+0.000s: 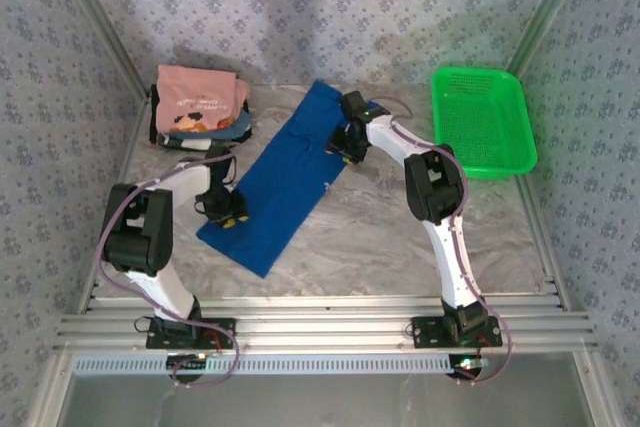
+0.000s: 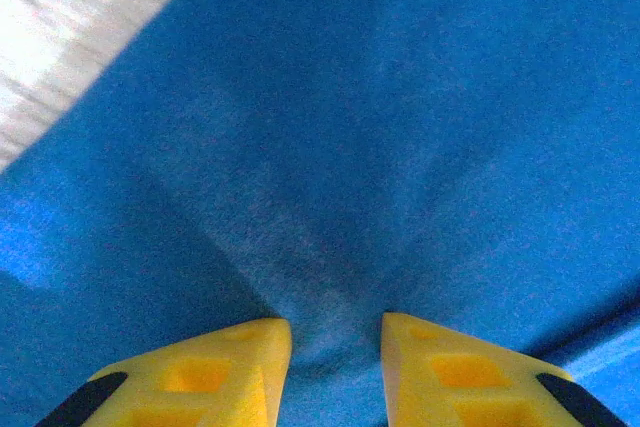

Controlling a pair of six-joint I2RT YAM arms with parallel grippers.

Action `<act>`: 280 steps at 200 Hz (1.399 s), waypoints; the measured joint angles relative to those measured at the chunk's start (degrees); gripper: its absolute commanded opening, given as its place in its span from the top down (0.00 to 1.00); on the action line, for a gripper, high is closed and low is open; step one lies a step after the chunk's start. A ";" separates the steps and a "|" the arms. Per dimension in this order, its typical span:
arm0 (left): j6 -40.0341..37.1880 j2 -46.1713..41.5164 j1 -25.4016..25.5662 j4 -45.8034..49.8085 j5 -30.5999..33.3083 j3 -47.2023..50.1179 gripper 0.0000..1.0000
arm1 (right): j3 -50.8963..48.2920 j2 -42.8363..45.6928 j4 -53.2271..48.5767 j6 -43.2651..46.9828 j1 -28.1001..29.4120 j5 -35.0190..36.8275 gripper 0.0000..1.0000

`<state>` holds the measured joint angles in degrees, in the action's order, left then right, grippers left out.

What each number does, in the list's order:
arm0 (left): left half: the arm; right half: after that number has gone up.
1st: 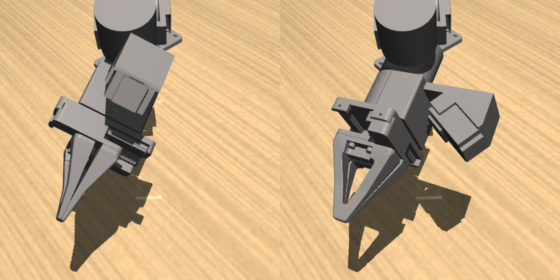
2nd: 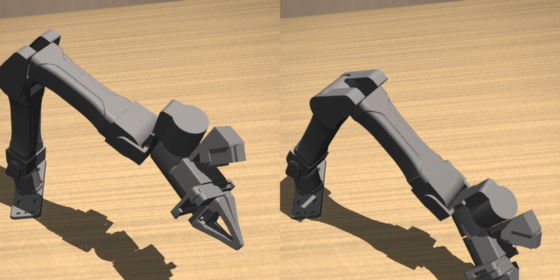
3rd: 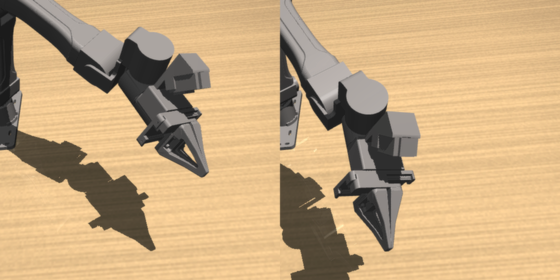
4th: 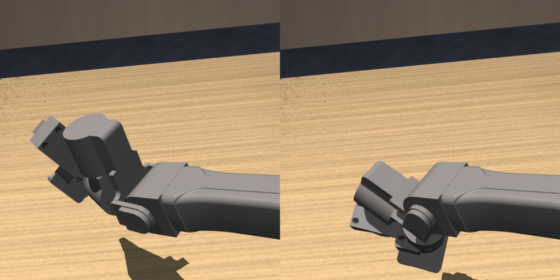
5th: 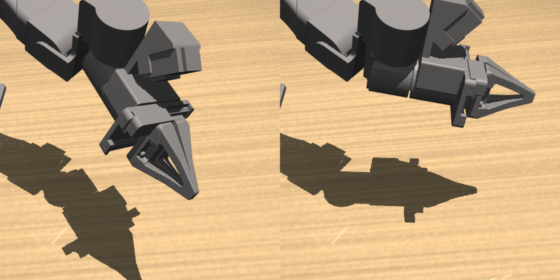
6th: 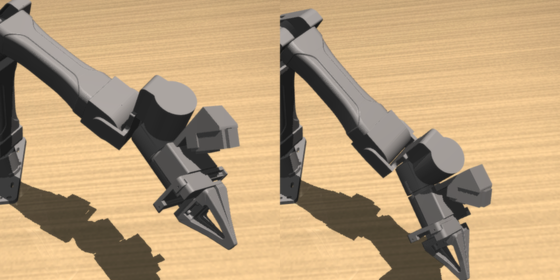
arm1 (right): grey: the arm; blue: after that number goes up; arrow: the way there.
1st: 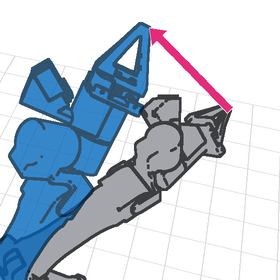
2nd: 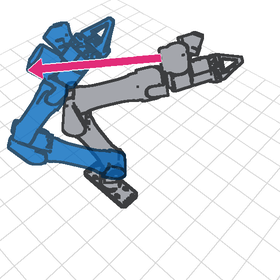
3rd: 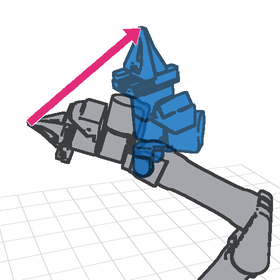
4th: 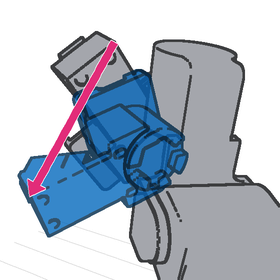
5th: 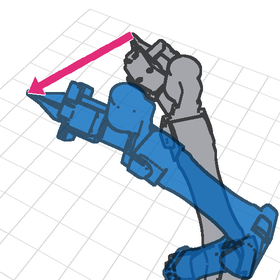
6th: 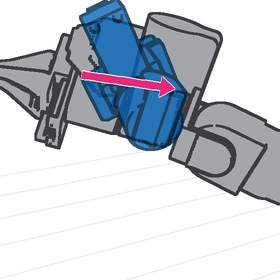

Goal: Fold and stack the t-shirts

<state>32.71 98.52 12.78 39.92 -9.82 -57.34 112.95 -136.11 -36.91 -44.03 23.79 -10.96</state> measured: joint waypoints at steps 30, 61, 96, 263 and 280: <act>3.06 -1.44 5.64 -1.38 -3.30 2.10 0.69 | 0.15 0.02 -0.61 1.09 -1.95 0.42 0.45; 5.92 -1.64 11.93 -1.64 -7.69 2.80 0.68 | 0.26 0.02 -1.55 2.69 -4.46 0.50 0.42; 7.87 -0.55 18.91 -1.64 -11.76 2.10 0.66 | -0.76 0.81 -1.68 4.17 -7.48 0.00 0.39; 3.26 -21.49 8.66 7.08 -16.55 8.81 0.32 | -51.69 51.87 -4.24 12.02 4.09 -25.81 0.33; 2.23 -20.35 8.66 6.93 -16.83 10.71 0.33 | -56.98 51.63 -5.20 10.69 8.59 -27.47 0.35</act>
<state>34.94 78.17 21.43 46.85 -26.65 -46.63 55.96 -84.49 -42.11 -33.34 32.38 -38.44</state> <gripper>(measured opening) 0.678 0.665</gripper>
